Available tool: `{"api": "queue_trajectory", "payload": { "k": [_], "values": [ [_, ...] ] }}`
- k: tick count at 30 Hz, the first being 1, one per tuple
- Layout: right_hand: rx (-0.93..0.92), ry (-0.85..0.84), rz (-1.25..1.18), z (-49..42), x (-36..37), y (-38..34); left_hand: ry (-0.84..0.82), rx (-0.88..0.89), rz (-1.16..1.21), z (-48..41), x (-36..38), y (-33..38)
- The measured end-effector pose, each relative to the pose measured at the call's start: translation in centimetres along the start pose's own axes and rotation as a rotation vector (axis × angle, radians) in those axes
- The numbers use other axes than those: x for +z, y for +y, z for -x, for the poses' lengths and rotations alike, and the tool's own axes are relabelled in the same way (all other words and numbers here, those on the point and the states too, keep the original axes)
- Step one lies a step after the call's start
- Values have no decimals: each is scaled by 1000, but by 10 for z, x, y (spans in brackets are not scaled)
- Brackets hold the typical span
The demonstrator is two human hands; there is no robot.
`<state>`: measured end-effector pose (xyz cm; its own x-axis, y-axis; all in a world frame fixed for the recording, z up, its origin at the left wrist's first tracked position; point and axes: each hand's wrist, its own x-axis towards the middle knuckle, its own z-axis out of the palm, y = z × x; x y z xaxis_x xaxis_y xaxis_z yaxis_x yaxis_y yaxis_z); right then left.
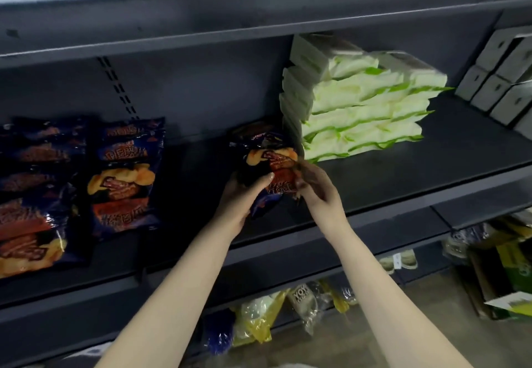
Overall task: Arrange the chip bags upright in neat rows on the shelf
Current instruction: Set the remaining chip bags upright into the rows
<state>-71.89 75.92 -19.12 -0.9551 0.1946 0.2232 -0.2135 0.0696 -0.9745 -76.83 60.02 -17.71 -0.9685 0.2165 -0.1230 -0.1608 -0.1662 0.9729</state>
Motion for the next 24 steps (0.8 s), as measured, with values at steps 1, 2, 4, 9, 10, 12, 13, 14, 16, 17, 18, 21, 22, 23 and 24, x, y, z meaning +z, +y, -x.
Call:
{"api": "queue_trajectory", "payload": {
  "k": [1, 2, 4, 9, 10, 12, 13, 14, 16, 17, 18, 21, 22, 23, 24],
  "values": [
    [65, -30, -131, -1, -2, -3, -35, 20, 32, 3, -2, 4],
    [138, -69, -246, -3, -3, -6, -63, 26, 40, 6, -4, 8],
    [262, -189, -398, -7, -1, -8, -93, 28, -5, 14, -10, 14],
    [356, -471, -542, -6, 16, 0, -24, 57, -145, 35, -29, 22],
    [345, -479, -519, -6, 20, 1, 16, 54, -165, 39, -34, 23],
    [328, -478, -475, -8, 29, -1, 95, 38, -199, 47, -44, 26],
    [322, -482, -463, -8, 33, -1, 126, 31, -212, 50, -49, 27],
    [313, -490, -451, -9, 37, -1, 146, 23, -221, 52, -54, 28],
    [303, -504, -422, -9, 43, 0, 168, 5, -229, 57, -60, 31],
    [307, -508, -404, -8, 45, -1, 176, -7, -229, 59, -63, 31],
    [312, -510, -385, -8, 47, -1, 184, -20, -228, 60, -65, 31],
    [312, -483, -336, -6, 52, -1, 191, -48, -236, 62, -69, 31],
    [312, -471, -334, -5, 53, -1, 182, -53, -255, 61, -70, 31],
    [316, -468, -338, -4, 54, 0, 179, -62, -279, 60, -71, 31],
    [326, -481, -345, -3, 54, 1, 178, -70, -304, 59, -72, 33]
  ]
}}
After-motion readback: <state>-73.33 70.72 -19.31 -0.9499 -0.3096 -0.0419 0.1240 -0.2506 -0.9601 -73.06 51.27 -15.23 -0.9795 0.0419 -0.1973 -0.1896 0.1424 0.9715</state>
